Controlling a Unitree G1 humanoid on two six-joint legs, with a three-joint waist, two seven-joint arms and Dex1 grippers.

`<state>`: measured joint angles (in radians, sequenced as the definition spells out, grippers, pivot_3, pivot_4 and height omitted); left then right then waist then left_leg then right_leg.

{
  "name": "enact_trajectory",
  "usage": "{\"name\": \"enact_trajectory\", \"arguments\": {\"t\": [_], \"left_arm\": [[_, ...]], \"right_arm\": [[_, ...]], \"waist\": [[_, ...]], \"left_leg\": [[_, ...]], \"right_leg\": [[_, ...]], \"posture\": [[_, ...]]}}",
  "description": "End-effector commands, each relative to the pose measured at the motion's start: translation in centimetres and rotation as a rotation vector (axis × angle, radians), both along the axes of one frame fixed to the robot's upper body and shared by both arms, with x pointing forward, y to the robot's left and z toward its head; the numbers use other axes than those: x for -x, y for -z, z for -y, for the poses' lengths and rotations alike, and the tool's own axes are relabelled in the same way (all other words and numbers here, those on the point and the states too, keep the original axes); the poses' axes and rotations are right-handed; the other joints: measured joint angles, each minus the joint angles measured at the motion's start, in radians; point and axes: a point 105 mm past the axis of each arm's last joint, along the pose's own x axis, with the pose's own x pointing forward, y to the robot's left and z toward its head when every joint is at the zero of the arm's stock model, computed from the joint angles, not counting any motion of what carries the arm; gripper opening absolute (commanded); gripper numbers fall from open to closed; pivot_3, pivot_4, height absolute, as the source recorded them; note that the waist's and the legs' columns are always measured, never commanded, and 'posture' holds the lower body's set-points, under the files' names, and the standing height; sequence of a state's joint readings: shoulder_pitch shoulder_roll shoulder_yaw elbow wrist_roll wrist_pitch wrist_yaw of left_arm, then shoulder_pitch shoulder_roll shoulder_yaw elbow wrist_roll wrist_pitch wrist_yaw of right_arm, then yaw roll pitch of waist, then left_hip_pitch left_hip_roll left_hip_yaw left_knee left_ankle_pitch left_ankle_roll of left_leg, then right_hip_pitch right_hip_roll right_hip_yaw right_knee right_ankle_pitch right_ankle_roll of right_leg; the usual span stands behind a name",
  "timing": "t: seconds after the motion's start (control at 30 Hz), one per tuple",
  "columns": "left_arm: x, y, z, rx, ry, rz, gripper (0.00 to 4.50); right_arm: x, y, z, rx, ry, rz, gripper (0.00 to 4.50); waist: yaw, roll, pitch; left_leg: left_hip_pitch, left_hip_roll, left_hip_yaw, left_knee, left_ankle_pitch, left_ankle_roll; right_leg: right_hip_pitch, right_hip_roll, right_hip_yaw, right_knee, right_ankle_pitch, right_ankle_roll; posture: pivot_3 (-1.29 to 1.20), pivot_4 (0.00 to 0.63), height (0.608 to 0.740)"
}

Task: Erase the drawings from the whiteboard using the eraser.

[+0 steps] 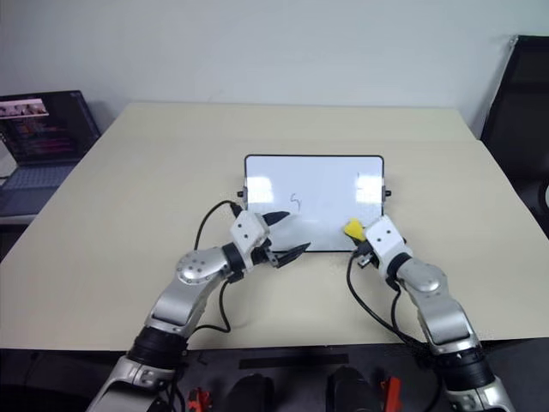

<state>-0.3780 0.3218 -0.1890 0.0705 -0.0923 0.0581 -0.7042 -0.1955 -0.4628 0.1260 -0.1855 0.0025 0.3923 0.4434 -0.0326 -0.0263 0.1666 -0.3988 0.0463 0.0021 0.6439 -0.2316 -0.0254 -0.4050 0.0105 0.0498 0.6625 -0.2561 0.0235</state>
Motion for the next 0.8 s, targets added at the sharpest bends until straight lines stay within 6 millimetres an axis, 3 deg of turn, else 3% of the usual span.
{"name": "enact_trajectory", "arguments": {"t": [0.03, 0.27, 0.43, 0.8], "left_arm": [[0.2, -1.4, 0.6, 0.021, 0.024, 0.047, 4.5], [-0.2, -1.8, 1.0, 0.028, 0.039, 0.062, 4.5], [-0.5, -1.7, 1.4, 0.025, 0.039, 0.073, 4.5], [-1.0, -2.2, 2.7, 0.032, 0.064, 0.103, 4.5]], "right_arm": [[0.3, 1.3, 1.3, 0.01, 0.061, -0.058, 1.04], [-0.4, -4.2, 0.0, -0.167, 0.055, 0.169, 1.04], [-2.0, -7.7, -0.5, -0.205, 0.056, 0.3, 1.04], [-6.7, -9.1, 1.0, -0.105, 0.125, 0.324, 1.04]], "waist": [[0.001, 0.0, 0.0], [0.0, 0.0, 0.001], [0.0, -0.001, 0.004], [0.002, -0.002, 0.006]], "left_leg": [[0.0, 0.0, 0.0, 0.0, 0.0, 0.0], [-0.001, 0.0, 0.0, 0.0, 0.0, 0.0], [-0.002, 0.0, 0.0, -0.002, 0.0, 0.0], [-0.003, 0.0, 0.0, -0.003, 0.0, 0.0]], "right_leg": [[0.0, 0.0, 0.0, 0.0, 0.0, -0.001], [-0.001, 0.0, 0.0, 0.0, 0.0, 0.0], [-0.003, 0.0, 0.0, 0.0, 0.0, 0.0], [-0.004, 0.001, 0.0, -0.001, 0.0, 0.0]], "posture": [[0.0, 0.15, 0.74], [0.0, 0.15, 0.74], [0.0, 0.15, 0.74], [0.0, 0.15, 0.74]]}}
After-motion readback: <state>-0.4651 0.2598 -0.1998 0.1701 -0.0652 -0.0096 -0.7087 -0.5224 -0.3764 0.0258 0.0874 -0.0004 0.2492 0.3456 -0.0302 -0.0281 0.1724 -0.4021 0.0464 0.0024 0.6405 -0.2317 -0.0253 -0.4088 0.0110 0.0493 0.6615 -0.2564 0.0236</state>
